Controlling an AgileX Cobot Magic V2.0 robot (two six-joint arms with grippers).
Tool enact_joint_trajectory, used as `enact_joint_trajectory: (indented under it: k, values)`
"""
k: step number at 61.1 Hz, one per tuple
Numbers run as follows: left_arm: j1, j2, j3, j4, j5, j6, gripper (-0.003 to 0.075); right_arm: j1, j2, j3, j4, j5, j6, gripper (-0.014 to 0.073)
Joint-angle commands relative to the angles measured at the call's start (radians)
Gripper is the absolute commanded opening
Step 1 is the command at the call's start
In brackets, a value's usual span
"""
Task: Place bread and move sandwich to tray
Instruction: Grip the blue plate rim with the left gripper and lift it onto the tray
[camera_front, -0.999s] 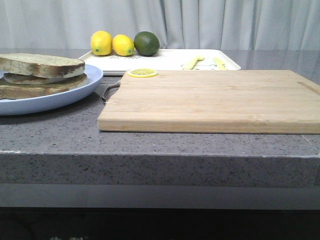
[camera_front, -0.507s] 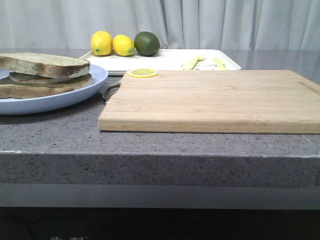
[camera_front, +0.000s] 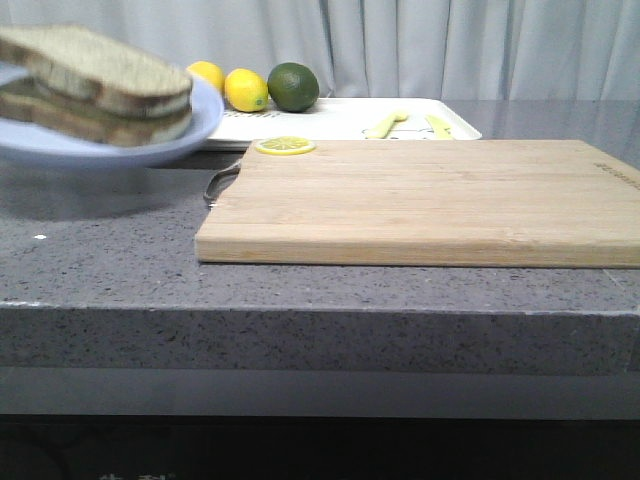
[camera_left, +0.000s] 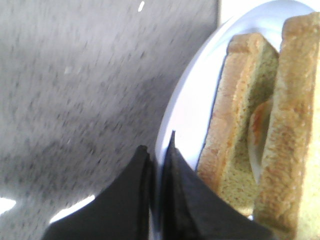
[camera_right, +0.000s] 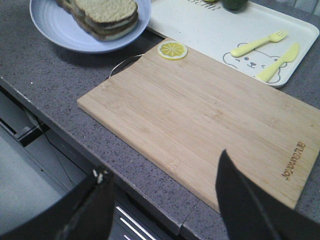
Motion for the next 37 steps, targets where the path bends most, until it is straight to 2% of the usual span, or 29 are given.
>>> enact_joint_trajectory:
  k: [1,23,37]
  values:
    - [-0.032,-0.049,-0.087,-0.107,-0.03,-0.008,-0.0018,0.001,0.0,-0.026,-0.002,-0.076,0.001,0.0466]
    - [-0.161,0.165,-0.379,-0.12,-0.028,-0.119,-0.0018,0.001,0.0,-0.026,-0.002,-0.076,0.001,0.0466]
    - [-0.206,0.339,-0.564,-0.125,-0.045,-0.282,-0.0018,0.001,0.0,-0.026,-0.002,-0.076,0.001,0.0466]
